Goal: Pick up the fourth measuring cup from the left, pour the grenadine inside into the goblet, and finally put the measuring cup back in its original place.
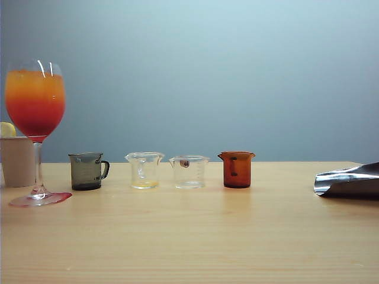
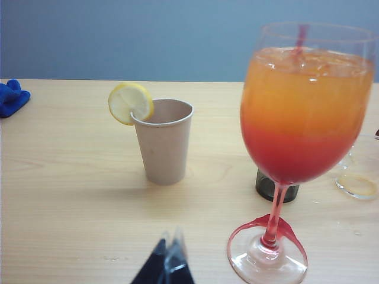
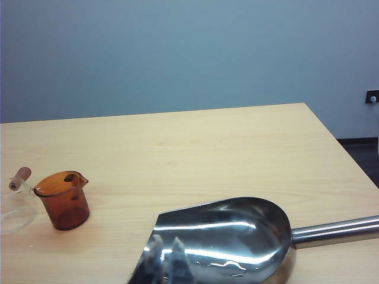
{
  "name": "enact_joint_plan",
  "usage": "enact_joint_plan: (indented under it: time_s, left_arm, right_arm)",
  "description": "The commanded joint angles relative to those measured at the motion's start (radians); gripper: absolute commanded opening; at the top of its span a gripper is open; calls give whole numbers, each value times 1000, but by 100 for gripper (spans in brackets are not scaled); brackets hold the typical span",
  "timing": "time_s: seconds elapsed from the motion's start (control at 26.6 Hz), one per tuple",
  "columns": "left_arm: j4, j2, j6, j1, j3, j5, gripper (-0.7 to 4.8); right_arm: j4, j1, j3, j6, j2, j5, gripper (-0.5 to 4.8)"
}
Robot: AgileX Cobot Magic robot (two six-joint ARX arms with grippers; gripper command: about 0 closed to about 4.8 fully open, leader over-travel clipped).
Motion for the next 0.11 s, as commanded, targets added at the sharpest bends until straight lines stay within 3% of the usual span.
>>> enact_joint_plan:
  time_s: [0.04,0.11]
  left_arm:
    - [14,-1,4,1,2,-3,-5]
    - [14,-1,4,1,2,-3,-5]
  right_arm:
    - [11,0,4,4,1,0,22]
    - [11,0,4,4,1,0,22]
